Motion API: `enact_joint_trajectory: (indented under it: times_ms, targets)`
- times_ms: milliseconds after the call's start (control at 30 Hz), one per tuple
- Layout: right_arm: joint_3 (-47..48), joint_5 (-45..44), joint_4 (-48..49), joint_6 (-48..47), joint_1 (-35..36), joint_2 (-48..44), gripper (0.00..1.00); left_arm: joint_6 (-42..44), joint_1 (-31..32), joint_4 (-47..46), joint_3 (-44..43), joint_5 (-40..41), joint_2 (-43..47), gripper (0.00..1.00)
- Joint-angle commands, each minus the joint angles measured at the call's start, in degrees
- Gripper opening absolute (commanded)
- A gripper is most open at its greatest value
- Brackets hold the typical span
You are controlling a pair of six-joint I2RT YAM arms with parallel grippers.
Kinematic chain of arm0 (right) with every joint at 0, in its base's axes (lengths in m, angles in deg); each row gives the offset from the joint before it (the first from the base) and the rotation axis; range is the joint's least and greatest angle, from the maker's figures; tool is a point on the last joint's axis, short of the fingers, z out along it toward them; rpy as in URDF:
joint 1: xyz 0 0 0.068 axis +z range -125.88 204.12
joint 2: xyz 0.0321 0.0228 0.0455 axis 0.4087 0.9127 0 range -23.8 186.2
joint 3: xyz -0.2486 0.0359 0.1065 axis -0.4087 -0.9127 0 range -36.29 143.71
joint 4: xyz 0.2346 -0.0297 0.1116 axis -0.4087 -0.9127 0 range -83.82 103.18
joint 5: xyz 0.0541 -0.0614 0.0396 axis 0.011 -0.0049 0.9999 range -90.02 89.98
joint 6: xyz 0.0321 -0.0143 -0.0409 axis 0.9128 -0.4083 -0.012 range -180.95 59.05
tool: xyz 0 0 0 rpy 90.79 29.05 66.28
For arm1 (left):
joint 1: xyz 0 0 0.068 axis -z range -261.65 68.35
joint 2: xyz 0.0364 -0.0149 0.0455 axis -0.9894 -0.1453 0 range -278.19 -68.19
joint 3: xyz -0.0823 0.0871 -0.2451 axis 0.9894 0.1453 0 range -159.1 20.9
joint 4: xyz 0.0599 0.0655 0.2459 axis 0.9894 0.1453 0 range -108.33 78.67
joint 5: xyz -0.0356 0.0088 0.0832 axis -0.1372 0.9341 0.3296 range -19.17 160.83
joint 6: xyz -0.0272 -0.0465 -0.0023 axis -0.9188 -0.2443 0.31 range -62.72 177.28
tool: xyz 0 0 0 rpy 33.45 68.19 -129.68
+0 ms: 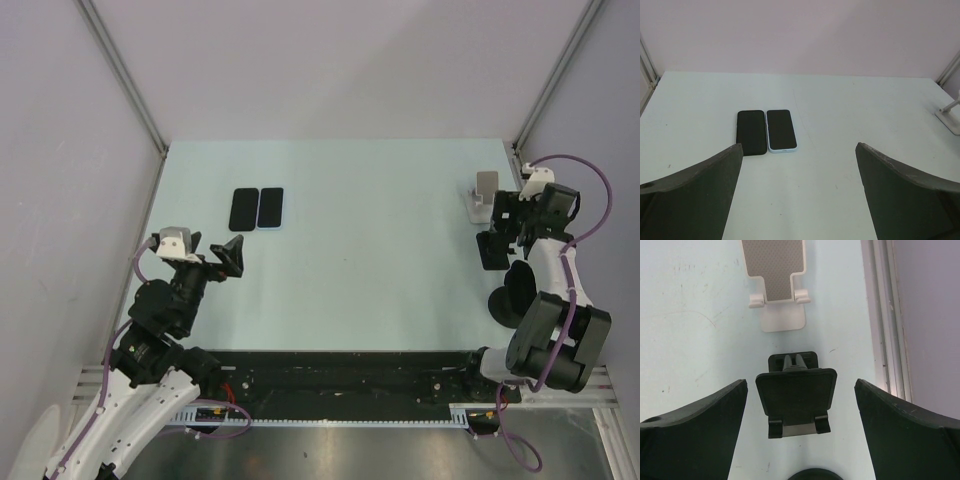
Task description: Remove the phone from the phone stand
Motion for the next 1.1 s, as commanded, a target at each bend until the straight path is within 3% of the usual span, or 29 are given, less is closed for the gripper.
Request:
enact_joint_trajectory:
  times_ms: [0,33,233,433,700,1067]
  targets:
    - [1.65,-3.71,0.74,3.54,0.71,-3.68,0.96,1.57,0.05,-1.68,0.11,-0.51,0.44,1.0]
    - [2.0,-5.81,0.48,8.42,0.8,-4.64,1.0,1.58,0.05,-1.68,0.11,-0.51,0.26,1.0]
    - [3.67,-16.11,-6.88,19.27,0.53,-17.99,1.0,1.49,0.23,-1.68,0.02,-0.6,0.61,1.0]
    - [7.35,-22.96,-20.25,21.66,2.11,-27.58,1.0,1.49,0.93,-1.77,-0.07,-0.86,0.09,1.0]
    - [17.11,-32.37,-46.59,23.93,8.79,-27.15,1.0,1.49,1.37,-1.77,-0.07,-1.47,-0.88,1.0]
    - [18.61,-34.22,-53.4,18.67,14.15,-25.84,1.0,1.66,1.46,-1.77,0.02,-1.83,-0.79,1.0]
